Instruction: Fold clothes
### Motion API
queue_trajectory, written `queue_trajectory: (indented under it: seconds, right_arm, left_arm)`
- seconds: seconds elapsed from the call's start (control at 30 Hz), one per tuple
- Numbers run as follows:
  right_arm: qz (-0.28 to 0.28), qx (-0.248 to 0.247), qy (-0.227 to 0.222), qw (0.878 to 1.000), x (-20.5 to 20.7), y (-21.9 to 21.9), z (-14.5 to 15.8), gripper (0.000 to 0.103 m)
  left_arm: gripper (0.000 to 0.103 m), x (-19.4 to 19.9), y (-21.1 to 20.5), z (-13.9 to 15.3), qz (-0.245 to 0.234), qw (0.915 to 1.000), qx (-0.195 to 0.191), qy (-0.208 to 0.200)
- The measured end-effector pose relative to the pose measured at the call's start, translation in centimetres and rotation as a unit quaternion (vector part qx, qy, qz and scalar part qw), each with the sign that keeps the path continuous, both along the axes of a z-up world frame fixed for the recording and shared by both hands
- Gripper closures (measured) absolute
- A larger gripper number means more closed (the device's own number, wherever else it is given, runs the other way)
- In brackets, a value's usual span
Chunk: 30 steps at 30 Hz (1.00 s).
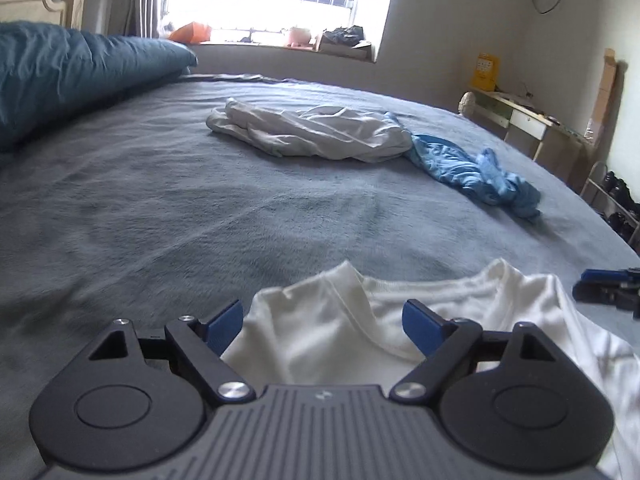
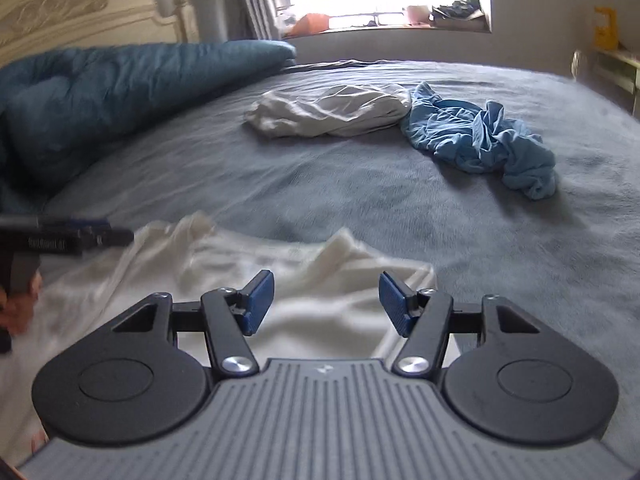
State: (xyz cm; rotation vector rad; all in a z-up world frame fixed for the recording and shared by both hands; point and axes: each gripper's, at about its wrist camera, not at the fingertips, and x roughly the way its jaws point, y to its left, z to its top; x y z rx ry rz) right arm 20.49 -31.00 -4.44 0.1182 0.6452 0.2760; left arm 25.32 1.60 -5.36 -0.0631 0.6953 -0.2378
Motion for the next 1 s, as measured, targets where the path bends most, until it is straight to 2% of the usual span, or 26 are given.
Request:
queue_trajectory:
  seconds: [0.13,0.23,0.33,0.57,0.63,0.67,0.73,0.8,0.83,0.87,0.93,1.0]
  right_arm:
    - [-0.041,0.028,0.044,0.998,4.4,-0.5,-0.9,0.045]
    - [-0.064,0.055,0.09,0.992,7.2,-1.0,-2.3,0.045]
    - [-0.069,0.07,0.104,0.99,8.6,-0.9,-3.0,0.045]
    - [-0.037,0.045,0.131,0.99,9.6,0.2,-3.3,0.045]
    - [-0.028,0.029,0.131,0.991,9.7,0.7,-3.4,0.045]
    - [-0.025,0.019,0.13,0.991,9.7,0.9,-3.5,0.047]
    - [-0.021,-0.001,0.128,0.992,9.9,1.3,-3.8,0.055]
    - [-0.019,-0.012,0.129,0.991,9.9,1.6,-4.0,0.075]
    - [-0.017,-0.012,0.128,0.992,9.8,1.7,-4.0,0.078]
    - [-0.015,-0.011,0.126,0.992,9.8,1.7,-3.9,0.086]
    - [-0.014,-0.016,0.123,0.992,9.7,1.9,-3.8,0.089]
    - [-0.019,-0.019,0.118,0.993,9.4,2.1,-3.6,0.092]
  left_arm:
    - [0.023,2.7,-0.9,-1.6,0.014,0.9994,-0.004,0.033]
    - [0.026,3.7,-0.9,-2.5,0.028,0.9987,-0.019,0.039]
    - [0.031,4.2,-1.2,-2.9,0.02,0.9987,-0.021,0.042]
    - [0.034,4.9,-1.1,-3.0,0.006,0.9987,-0.032,0.039]
    - [0.038,5.2,-1.2,-3.3,0.007,0.9987,-0.029,0.041]
    - [0.04,5.4,-1.2,-3.4,0.01,0.9985,-0.031,0.045]
    - [0.049,5.6,-1.2,-3.6,0.016,0.9984,-0.031,0.045]
    - [0.058,5.6,-1.4,-3.7,0.014,0.9987,-0.024,0.043]
    - [0.062,5.5,-1.5,-3.7,0.014,0.9988,-0.021,0.042]
    - [0.065,5.4,-1.6,-3.7,0.014,0.999,-0.018,0.04]
    - [0.082,5.2,-1.8,-3.6,0.017,0.9992,-0.012,0.035]
    - [0.088,4.9,-1.9,-3.3,0.022,0.9992,-0.012,0.032]
